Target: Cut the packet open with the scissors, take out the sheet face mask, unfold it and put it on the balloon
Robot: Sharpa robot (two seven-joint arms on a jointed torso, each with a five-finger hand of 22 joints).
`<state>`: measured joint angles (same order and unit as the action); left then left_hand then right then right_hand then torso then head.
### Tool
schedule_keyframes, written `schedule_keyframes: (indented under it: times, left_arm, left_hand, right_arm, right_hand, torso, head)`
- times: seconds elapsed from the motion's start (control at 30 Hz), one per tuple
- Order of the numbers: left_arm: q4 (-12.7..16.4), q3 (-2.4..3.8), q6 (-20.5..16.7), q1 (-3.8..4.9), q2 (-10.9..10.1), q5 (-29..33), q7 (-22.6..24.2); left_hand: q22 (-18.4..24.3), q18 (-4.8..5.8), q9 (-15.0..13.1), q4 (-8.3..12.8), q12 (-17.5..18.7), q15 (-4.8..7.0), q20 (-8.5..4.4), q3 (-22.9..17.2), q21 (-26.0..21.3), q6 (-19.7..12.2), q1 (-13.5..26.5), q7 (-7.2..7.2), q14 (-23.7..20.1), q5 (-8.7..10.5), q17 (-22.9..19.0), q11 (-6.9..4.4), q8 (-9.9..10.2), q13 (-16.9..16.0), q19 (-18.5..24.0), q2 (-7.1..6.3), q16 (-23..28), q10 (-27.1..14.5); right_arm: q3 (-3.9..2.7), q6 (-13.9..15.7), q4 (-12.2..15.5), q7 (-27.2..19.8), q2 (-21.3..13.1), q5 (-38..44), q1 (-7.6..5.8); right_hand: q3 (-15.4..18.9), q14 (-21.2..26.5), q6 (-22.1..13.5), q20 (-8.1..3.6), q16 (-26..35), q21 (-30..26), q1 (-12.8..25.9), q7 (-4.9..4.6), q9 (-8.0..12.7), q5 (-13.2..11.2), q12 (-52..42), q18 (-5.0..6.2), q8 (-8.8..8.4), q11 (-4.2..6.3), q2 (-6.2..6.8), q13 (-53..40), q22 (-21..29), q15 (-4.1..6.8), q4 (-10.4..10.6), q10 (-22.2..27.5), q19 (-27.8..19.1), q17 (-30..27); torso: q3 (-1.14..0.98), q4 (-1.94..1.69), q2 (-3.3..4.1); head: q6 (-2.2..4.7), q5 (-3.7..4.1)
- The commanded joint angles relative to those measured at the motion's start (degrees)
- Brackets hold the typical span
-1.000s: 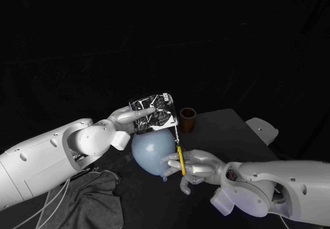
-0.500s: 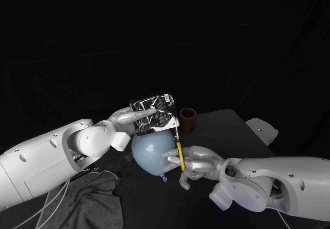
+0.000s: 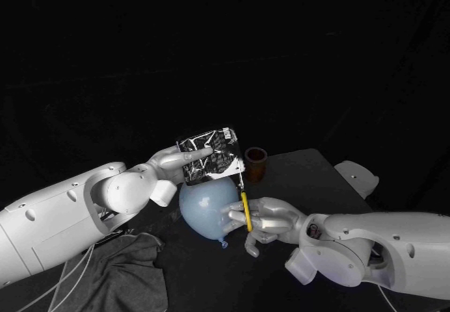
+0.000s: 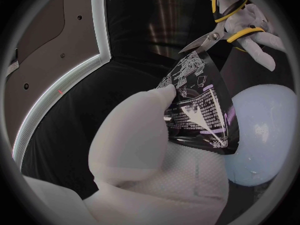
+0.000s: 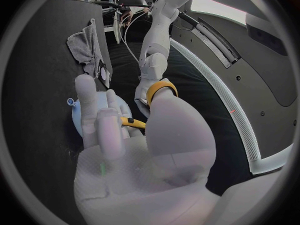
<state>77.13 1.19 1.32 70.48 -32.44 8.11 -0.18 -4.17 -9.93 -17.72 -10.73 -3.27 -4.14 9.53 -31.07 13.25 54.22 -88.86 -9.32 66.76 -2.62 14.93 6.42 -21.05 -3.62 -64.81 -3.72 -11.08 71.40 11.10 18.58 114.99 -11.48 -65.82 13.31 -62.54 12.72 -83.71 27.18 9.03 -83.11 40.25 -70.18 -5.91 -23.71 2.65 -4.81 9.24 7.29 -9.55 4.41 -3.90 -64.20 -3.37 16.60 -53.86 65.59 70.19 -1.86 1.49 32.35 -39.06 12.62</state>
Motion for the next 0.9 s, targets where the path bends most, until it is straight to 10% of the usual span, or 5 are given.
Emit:
schedule_keyframes:
  times: [0.03, 0.23, 0.4, 0.5, 0.9]
  left_arm:
    - [0.05, 0.04, 1.63, 0.08, 0.11, -0.54, 0.03]
    - [-0.04, 0.04, 1.98, 0.08, 0.04, -0.9, 0.07]
    - [-0.03, 0.04, 2.42, 0.08, -0.02, -1.37, 0.06]
    - [0.0, 0.04, 2.73, 0.08, -0.06, -1.65, 0.03]
    - [0.06, 0.04, 3.08, 0.08, -0.25, -2.12, -0.03]
  left_hand:
    - [0.01, -0.59, -8.34, -0.03, -0.34, -0.02, 0.01, -0.33, 0.22, -0.03, -0.05, -0.48, 0.44, -0.18, 0.07, 0.03, -0.25, -0.04, -0.38, 0.56, 0.34, 0.35]
    - [0.01, -0.59, -8.34, -0.03, -0.34, -0.02, 0.01, -0.33, 0.22, -0.03, -0.05, -0.48, 0.44, -0.18, 0.07, 0.03, -0.25, -0.04, -0.38, 0.56, 0.34, 0.35]
    - [0.01, -0.59, -8.34, -0.03, -0.34, -0.02, 0.01, -0.33, 0.22, -0.03, -0.05, -0.48, 0.44, -0.18, 0.07, 0.03, -0.25, -0.04, -0.38, 0.56, 0.34, 0.35]
    - [0.02, -0.59, -8.39, 0.02, -0.35, -0.01, 0.0, -0.38, 0.23, -0.04, 0.0, -0.47, 0.46, -0.18, 0.08, 0.02, -0.27, -0.04, -0.41, 0.56, 0.34, 0.36]
    - [0.02, -0.59, -8.39, 0.02, -0.35, -0.01, 0.0, -0.38, 0.23, -0.04, 0.0, -0.47, 0.46, -0.18, 0.08, 0.02, -0.27, -0.04, -0.41, 0.56, 0.34, 0.36]
  right_arm:
    - [-0.09, -0.57, 0.02, -0.53, -0.1, 0.61, -0.09]
    - [-0.09, -0.23, 0.05, -0.67, -0.21, 0.4, -0.1]
    - [-0.1, 0.26, 0.04, -0.98, -0.23, 0.19, -0.1]
    - [-0.1, 0.39, 0.01, -1.17, -0.27, 0.11, -0.11]
    - [-0.15, 0.53, 0.05, -1.5, -0.36, 0.04, -0.12]
  right_hand:
    - [0.26, -0.56, -2.45, -0.08, -0.24, 0.48, 0.37, -6.25, -0.39, 0.16, -0.08, 0.34, 0.39, 1.58, 0.09, 0.08, -0.18, 0.1, 0.02, -2.22, 0.63, 0.1]
    - [0.61, -0.86, 2.33, -0.09, -0.61, 2.37, 0.07, -6.48, -2.47, 0.16, -0.66, 0.06, 2.14, 1.55, -0.78, 0.02, -1.0, 0.09, -0.17, -3.94, 1.38, 0.69]
    - [2.01, -1.52, 13.25, -0.13, -1.28, 6.39, -0.78, -6.45, -5.62, 0.16, -2.73, -0.51, 6.17, 1.55, -2.43, -0.46, -2.91, -0.01, -0.48, -9.0, 3.15, 1.98]
    - [3.65, -1.96, 19.65, -1.26, -1.58, 8.72, -1.7, -4.8, -5.56, 0.15, -4.58, -0.78, 8.34, 3.18, -4.31, -1.39, -4.08, 1.25, -0.75, -14.6, 3.99, 2.68]
    - [6.96, -2.34, 23.17, -2.45, -1.73, 10.86, -2.67, -3.4, -4.64, 0.15, -4.58, -1.15, 8.36, 4.5, -6.62, -2.31, -5.12, 2.46, -1.04, -18.25, 4.65, 3.23]
  torso:
    - [-0.01, 0.0, -0.02]
    - [0.0, -0.02, 0.01]
    - [0.01, -0.03, -0.01]
    - [0.0, -0.01, -0.01]
    - [-0.03, -0.01, 0.0]
  head:
    - [-0.02, 0.03]
    - [-0.04, 0.07]
    - [-0.11, 0.04]
    - [-0.13, 0.06]
    - [-0.05, 0.11]
